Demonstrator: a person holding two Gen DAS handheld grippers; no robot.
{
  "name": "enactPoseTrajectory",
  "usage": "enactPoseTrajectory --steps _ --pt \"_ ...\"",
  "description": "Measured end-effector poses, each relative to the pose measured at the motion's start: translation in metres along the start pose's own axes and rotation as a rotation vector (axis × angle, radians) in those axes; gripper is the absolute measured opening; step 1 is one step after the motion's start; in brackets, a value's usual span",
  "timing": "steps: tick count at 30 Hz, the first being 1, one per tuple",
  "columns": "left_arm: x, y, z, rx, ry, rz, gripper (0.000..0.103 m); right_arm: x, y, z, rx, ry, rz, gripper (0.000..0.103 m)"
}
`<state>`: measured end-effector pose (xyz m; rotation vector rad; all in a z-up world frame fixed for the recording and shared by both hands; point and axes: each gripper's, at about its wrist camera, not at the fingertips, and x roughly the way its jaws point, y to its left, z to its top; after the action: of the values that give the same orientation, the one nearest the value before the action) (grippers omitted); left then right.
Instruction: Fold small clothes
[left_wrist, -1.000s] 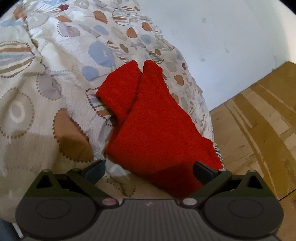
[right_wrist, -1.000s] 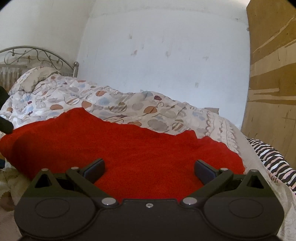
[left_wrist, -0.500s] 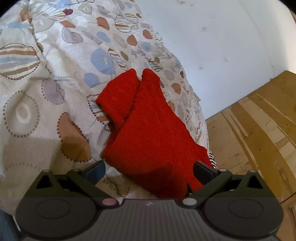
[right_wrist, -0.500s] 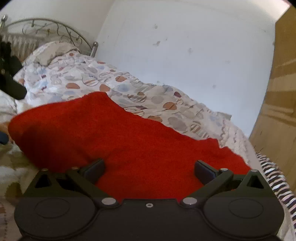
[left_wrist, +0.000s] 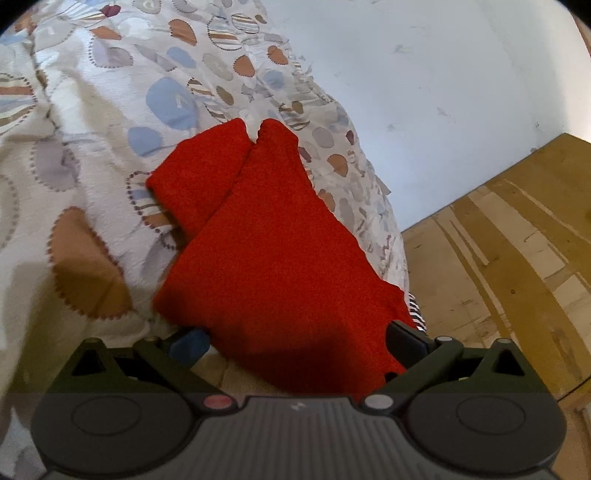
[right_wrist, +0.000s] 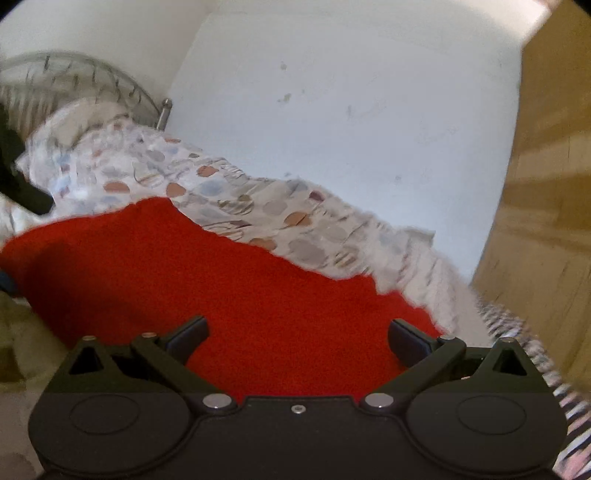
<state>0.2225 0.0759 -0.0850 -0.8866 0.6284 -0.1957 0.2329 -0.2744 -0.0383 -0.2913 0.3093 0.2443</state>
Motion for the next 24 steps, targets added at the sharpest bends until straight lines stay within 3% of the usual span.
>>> enactPoseTrajectory --steps 5,9,12,16,20,22,24 --pt "0.016 -0.023 -0.005 0.104 -0.035 0.105 0.102 0.008 -0.009 -0.01 0.074 -0.003 0.051 0.102" --pt "0.019 -0.041 -0.014 0.194 -0.096 0.142 0.102 0.009 -0.017 -0.012 0.123 0.003 0.088 0.102" --pt "0.023 -0.023 -0.016 0.101 -0.085 0.137 0.102 0.009 -0.02 -0.013 0.139 0.001 0.104 0.102" --pt "0.024 0.007 -0.009 -0.037 -0.115 0.051 0.102 0.008 -0.02 -0.013 0.139 -0.002 0.103 0.102" --pt "0.03 0.014 0.002 -0.113 -0.156 0.053 0.102 0.007 -0.019 -0.014 0.135 -0.008 0.096 0.103" --pt "0.033 0.009 0.006 -0.119 -0.177 0.1 0.092 0.006 -0.018 -0.014 0.131 -0.011 0.09 0.103" --pt "0.036 0.004 0.008 -0.083 -0.186 0.174 0.07 0.005 -0.016 -0.015 0.127 -0.016 0.083 0.103"
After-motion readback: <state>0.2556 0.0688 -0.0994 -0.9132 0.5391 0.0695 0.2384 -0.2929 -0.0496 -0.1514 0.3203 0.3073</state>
